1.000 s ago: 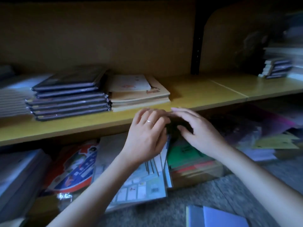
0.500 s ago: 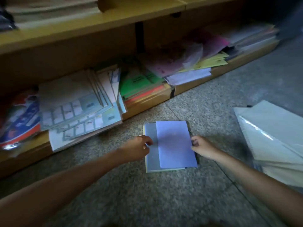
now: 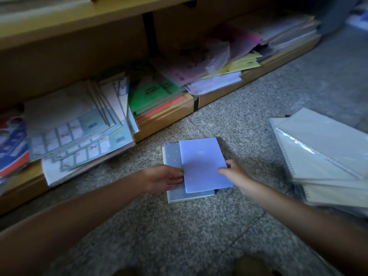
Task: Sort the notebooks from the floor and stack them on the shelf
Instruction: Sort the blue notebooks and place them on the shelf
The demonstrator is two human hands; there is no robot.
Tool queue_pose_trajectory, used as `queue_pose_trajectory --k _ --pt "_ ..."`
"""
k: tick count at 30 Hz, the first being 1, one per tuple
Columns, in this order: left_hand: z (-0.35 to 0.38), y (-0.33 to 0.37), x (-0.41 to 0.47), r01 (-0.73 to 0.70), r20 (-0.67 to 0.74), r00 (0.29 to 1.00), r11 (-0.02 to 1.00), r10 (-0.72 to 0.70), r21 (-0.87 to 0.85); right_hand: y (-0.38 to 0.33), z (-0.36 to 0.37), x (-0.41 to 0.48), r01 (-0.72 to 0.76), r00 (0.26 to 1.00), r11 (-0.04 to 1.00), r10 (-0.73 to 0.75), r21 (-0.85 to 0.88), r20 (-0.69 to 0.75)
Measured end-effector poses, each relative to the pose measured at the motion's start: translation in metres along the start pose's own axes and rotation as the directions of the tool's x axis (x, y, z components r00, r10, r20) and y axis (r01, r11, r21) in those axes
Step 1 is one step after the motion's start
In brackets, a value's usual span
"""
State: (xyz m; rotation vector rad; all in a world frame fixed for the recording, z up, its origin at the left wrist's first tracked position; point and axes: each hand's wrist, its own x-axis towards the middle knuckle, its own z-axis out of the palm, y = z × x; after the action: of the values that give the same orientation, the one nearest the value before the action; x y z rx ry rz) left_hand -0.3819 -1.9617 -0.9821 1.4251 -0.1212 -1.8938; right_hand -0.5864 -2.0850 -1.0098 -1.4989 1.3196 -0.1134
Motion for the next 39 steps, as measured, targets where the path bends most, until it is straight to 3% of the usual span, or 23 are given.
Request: queue_pose_trajectory --k 3,7,9,11,13,16,22,26,32,36,39 --pt "0.01 0.0 -0.008 -0.013 0.022 1.0 1.0 0.013 0.018 0.0 0.005 -0.006 0.08 0.992 0.984 -0.062 0.158 -0.114" --pt "0.032 -0.007 -0.006 -0.099 -0.043 0.994 0.992 0.096 -0.082 0.0 0.015 -0.019 0.321 0.91 0.933 -0.257 0.16 -0.325" --pt "0.035 -0.008 0.003 -0.148 -0.19 0.971 0.989 0.147 0.011 -0.003 0.019 -0.027 0.417 0.86 0.902 -0.352 0.111 -0.37" --pt "0.038 -0.008 0.008 -0.166 -0.305 0.921 0.953 0.242 0.253 -0.01 0.021 -0.037 0.478 0.823 0.874 -0.413 0.084 -0.391" --pt "0.038 -0.01 0.01 -0.164 -0.333 0.885 0.886 0.326 0.434 -0.02 0.025 -0.048 0.549 0.793 0.824 -0.458 0.144 -0.401" --pt "0.042 -0.012 -0.004 -0.338 -0.288 0.837 0.854 0.464 0.395 -0.032 0.025 -0.059 0.651 0.734 0.724 -0.523 0.229 -0.433" --pt "0.052 0.005 -0.064 -0.732 0.0 0.613 0.568 0.79 0.377 -0.069 0.008 -0.069 0.732 0.66 0.605 -0.52 0.311 -0.542" --pt "0.066 0.041 -0.104 -0.854 0.066 0.352 0.292 0.934 0.431 -0.109 -0.004 -0.074 0.769 0.631 0.551 -0.576 0.324 -0.519" --pt "0.072 0.109 -0.152 -0.908 -0.106 0.027 0.069 0.994 0.413 -0.188 -0.013 -0.086 0.833 0.547 0.403 -0.704 0.38 -0.453" --pt "0.055 0.141 -0.181 -0.88 -0.213 -0.072 0.038 0.974 0.474 -0.242 -0.004 -0.085 0.84 0.516 0.361 -0.762 0.405 -0.391" --pt "0.041 0.158 -0.204 -0.888 -0.311 -0.091 0.065 0.946 0.455 -0.279 0.01 -0.081 0.828 0.519 0.375 -0.794 0.416 -0.318"
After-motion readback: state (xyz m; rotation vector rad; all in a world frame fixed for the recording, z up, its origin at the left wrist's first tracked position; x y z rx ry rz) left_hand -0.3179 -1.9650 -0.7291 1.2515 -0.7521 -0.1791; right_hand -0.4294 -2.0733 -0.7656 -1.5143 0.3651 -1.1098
